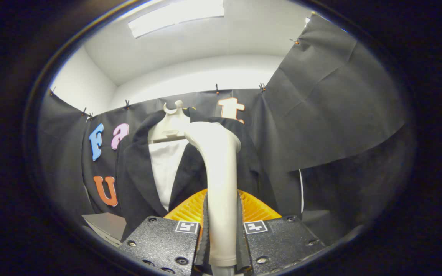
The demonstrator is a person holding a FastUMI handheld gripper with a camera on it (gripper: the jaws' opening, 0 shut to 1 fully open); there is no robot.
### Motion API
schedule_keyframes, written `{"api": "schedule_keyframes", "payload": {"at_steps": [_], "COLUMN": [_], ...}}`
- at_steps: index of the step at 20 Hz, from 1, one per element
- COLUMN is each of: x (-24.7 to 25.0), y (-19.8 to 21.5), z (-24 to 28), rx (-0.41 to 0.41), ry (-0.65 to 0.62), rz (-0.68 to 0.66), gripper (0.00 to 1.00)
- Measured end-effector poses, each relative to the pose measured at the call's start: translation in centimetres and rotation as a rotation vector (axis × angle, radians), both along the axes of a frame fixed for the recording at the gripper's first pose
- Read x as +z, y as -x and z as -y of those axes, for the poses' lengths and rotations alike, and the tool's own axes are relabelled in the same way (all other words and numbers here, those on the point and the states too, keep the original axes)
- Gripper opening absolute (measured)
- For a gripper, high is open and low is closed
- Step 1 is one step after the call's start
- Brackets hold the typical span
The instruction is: Iron the clothes twice with a garment steamer, once on the left side and once on the right side.
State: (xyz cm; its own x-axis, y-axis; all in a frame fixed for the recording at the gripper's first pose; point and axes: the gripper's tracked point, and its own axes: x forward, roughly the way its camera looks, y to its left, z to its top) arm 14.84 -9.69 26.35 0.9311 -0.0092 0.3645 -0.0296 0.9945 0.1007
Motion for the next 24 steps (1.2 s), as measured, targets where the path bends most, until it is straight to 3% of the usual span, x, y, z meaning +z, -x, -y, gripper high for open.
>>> {"api": "schedule_keyframes", "payload": {"at_steps": [7, 10, 24], "x": [3.4, 1.0, -11.9], "y": [-3.2, -3.6, 0.4], "z": [-0.4, 0.0, -0.5], "rx": [-0.008, 0.027, -0.047], "ry": [0.077, 0.037, 0.050], "rz": [0.070, -0.004, -0.252], "gripper": [0.30, 0.30, 0.30]}}
